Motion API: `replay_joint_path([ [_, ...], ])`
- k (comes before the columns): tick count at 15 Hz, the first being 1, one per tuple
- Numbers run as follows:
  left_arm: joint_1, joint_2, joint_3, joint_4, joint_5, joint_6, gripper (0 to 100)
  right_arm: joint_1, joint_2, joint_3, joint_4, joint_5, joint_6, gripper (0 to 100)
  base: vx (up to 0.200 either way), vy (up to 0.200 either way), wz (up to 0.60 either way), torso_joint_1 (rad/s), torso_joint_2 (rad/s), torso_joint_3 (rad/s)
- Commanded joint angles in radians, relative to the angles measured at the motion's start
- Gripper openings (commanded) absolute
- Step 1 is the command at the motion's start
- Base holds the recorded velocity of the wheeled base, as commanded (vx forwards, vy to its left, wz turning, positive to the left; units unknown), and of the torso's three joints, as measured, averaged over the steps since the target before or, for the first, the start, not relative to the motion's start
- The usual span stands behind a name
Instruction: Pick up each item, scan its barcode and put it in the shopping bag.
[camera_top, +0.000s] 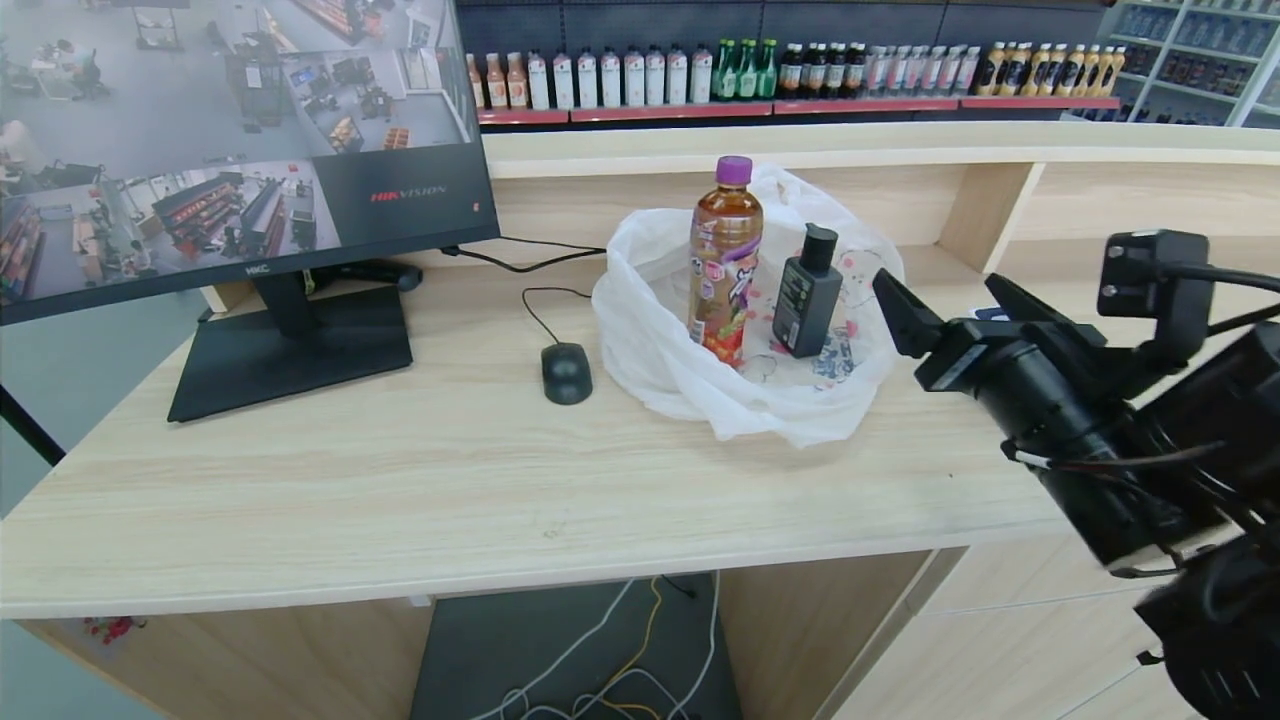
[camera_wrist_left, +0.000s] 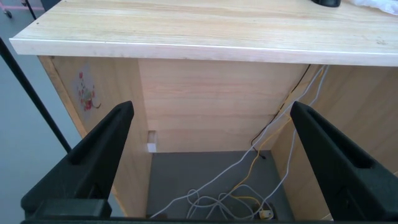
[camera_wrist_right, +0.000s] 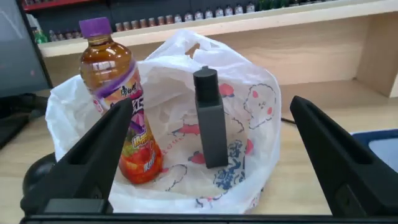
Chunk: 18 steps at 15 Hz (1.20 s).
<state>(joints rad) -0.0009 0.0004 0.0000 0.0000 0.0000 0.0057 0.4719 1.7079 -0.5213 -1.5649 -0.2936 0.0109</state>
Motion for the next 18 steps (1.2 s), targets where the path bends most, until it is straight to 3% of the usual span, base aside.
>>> replay_joint_path([
  [1,-0.001,0.0,0.0,0.0,0.0,0.002,100,0.056,-0.146,0.119,-0.006,-0.029,0.006,100,0.0,0.0,0.0,0.0,0.0,0.0],
  [4,-0.001,0.0,0.0,0.0,0.0,-0.001,100,0.053,-0.257,0.33,-0.006,-0.03,0.003,100,0.0,0.0,0.0,0.0,0.0,0.0],
  [7,-0.001,0.0,0.0,0.0,0.0,-0.004,100,0.053,-0.318,0.405,-0.006,-0.03,0.003,100,-0.067,0.0,0.0,0.002,0.0,0.001],
  [11,-0.001,0.0,0.0,0.0,0.0,-0.004,100,0.051,-0.292,0.408,-0.006,-0.03,0.006,100,-0.2,0.0,0.0,-0.003,0.0,0.002],
  [18,-0.001,0.0,0.0,0.0,0.0,-0.006,100,0.06,-0.223,0.379,-0.006,-0.03,0.009,100,0.0,0.0,0.0,0.0,0.0,0.0],
])
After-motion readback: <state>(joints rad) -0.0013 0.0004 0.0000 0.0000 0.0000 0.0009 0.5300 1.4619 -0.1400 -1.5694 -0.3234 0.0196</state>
